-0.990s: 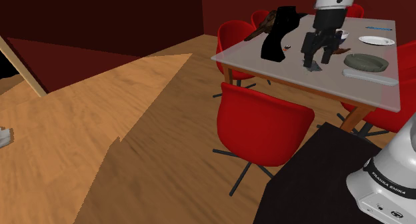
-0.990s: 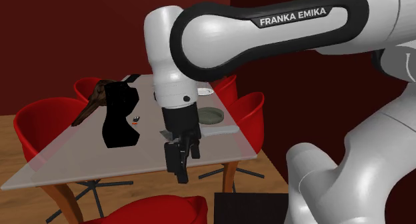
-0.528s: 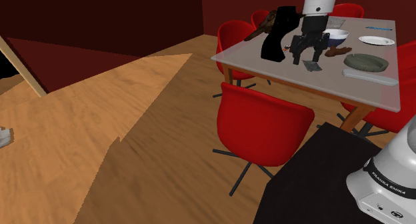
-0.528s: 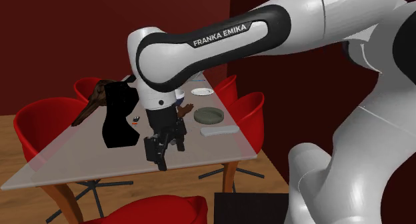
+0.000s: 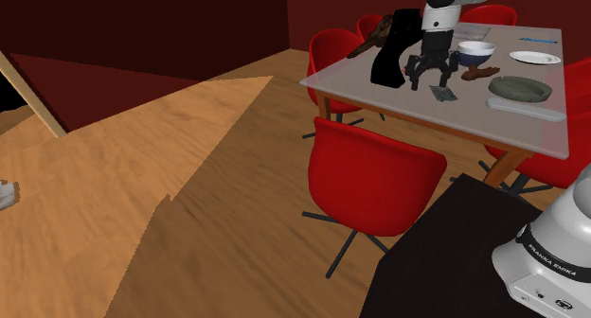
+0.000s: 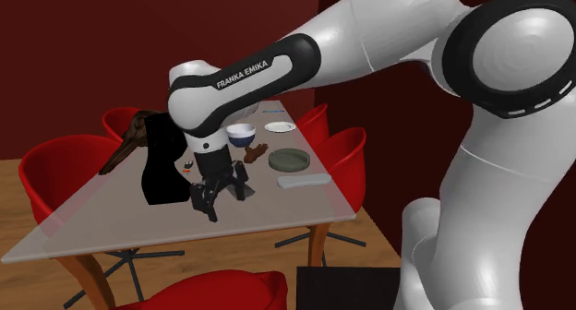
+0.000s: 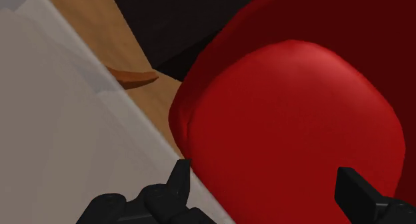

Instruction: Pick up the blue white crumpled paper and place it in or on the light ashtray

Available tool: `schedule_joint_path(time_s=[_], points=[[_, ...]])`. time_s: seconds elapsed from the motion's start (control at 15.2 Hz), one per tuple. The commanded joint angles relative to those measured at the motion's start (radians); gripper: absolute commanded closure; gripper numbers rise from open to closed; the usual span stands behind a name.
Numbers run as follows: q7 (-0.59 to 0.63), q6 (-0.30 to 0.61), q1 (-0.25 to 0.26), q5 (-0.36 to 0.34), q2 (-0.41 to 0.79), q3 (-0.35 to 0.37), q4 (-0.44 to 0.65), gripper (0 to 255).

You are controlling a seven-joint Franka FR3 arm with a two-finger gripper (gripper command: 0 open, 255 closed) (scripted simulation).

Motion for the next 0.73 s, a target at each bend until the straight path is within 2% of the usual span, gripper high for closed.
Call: schedule_joint_path(time_s=[0.0, 0.66], points=[[0.01, 0.007, -0.017, -0.003, 0.069, -0.018, 0.056, 0], [0.053, 0.004, -0.111, 0.011, 0.384, -0.104, 0.341, 0]])
